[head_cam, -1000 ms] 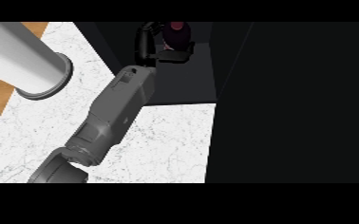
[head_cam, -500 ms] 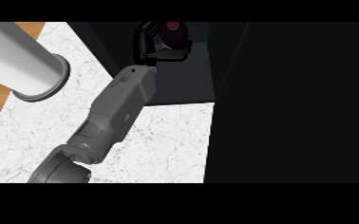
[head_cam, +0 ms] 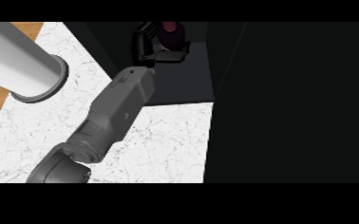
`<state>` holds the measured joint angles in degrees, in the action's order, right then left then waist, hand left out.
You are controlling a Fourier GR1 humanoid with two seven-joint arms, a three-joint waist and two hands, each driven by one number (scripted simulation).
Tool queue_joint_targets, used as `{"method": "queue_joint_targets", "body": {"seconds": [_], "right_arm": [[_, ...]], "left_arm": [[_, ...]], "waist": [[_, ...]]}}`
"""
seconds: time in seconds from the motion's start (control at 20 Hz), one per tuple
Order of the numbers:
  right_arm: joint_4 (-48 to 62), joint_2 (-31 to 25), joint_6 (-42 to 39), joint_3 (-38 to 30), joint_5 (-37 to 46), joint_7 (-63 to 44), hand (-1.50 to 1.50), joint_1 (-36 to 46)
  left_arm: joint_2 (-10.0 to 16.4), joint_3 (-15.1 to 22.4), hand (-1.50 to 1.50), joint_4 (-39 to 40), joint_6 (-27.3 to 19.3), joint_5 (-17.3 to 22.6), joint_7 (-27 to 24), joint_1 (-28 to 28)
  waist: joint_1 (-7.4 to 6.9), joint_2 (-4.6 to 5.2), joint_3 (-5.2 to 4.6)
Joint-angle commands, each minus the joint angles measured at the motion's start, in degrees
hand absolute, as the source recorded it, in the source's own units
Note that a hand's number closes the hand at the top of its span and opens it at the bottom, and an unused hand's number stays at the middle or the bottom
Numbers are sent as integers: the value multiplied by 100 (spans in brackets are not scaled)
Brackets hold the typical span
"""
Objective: Pick up the wine, place it into the cabinet and close the cabinet
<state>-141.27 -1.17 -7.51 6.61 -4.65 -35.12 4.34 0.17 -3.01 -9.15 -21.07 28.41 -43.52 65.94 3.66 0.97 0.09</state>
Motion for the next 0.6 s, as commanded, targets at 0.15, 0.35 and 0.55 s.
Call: {"method": "queue_joint_targets", "body": {"seconds": [0.15,0.35,0.55], "right_arm": [[-298,43,-111,21,-354,74,-150,-261],[-100,74,67,21,-93,-48,-150,176],[-109,35,0,1,-174,20,-150,70]], "left_arm": [[83,-82,-150,357,-365,-69,64,74],[63,46,-150,430,-361,-247,114,27],[-2,69,-150,504,-510,-321,-88,-188]], "waist": [[104,67,-9],[-7,48,-17],[23,63,-17]]}}
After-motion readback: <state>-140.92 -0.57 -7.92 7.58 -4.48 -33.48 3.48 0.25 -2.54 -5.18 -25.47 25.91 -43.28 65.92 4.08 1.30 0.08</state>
